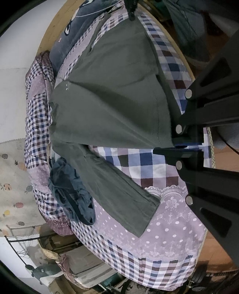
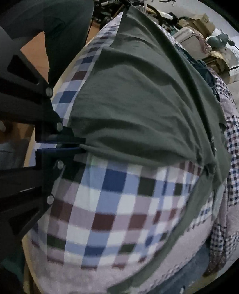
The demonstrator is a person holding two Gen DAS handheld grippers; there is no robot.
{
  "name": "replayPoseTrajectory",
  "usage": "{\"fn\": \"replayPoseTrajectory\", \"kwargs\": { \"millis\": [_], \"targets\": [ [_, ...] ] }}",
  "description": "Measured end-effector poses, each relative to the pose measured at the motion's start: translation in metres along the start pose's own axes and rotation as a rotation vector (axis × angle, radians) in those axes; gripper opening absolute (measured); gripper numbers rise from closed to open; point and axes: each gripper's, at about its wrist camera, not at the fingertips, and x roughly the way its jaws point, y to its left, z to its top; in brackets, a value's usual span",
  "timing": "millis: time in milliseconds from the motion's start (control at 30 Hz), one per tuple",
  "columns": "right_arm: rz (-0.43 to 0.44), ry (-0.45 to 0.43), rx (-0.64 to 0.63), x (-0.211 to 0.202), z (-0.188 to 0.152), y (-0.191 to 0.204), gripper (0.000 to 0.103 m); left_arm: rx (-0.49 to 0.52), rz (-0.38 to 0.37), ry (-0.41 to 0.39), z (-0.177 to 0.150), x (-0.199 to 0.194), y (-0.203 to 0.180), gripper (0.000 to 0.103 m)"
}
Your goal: Fold clothes
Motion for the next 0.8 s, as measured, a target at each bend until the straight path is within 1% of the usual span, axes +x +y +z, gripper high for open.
{"fn": "replayPoseTrajectory", "kwargs": {
  "millis": [67,133,233,300,367,433,500,567,600,667,733,767,800],
  "targets": [
    [-0.016,-0.016,0.018,-0.024,0.002,-0.007,0.0,0.005,-0.023,-0.005,0.0,-0.004,-0.002,0.0],
    [-0.013,-0.041,0.038,-0.054,0.003,-0.014,0.0,0.016,-0.047,-0.009,0.0,-0.009,-0.006,0.0],
    [-0.022,-0.072,0.029,-0.095,0.003,-0.015,0.0,0.041,-0.085,-0.003,-0.002,-0.013,-0.013,0.0],
    [-0.037,-0.069,0.011,-0.112,0.002,-0.011,0.0,0.069,-0.102,0.012,-0.006,-0.012,-0.018,0.0],
    [-0.07,-0.036,-0.012,-0.116,-0.002,-0.006,0.0,0.093,-0.113,0.061,-0.013,-0.003,-0.022,0.0],
    [-0.106,0.029,-0.02,-0.105,-0.009,-0.006,0.0,0.099,-0.14,0.129,-0.022,0.01,-0.024,0.0],
    [-0.124,0.087,-0.021,-0.09,-0.018,-0.01,0.0,0.095,-0.181,0.172,-0.03,0.017,-0.023,0.002],
    [-0.14,0.137,-0.016,-0.074,-0.023,-0.013,0.0,0.061,-0.225,0.167,-0.033,0.013,-0.015,0.002],
    [-0.144,0.156,-0.011,-0.068,-0.024,-0.014,0.0,0.043,-0.248,0.165,-0.034,0.011,-0.011,0.005],
    [-0.148,0.191,0.001,-0.058,-0.027,-0.015,0.0,-0.009,-0.29,0.161,-0.035,0.006,0.003,0.014],
    [-0.167,0.209,0.003,-0.055,-0.027,-0.016,0.002,-0.078,-0.319,0.144,-0.039,0.0,0.022,0.043],
    [-0.176,0.21,0.008,-0.056,-0.025,-0.018,0.003,-0.113,-0.327,0.132,-0.04,-0.004,0.032,0.051],
    [-0.192,0.212,0.015,-0.059,-0.022,-0.02,0.003,-0.152,-0.331,0.119,-0.043,-0.007,0.043,0.06]
  ]
}}
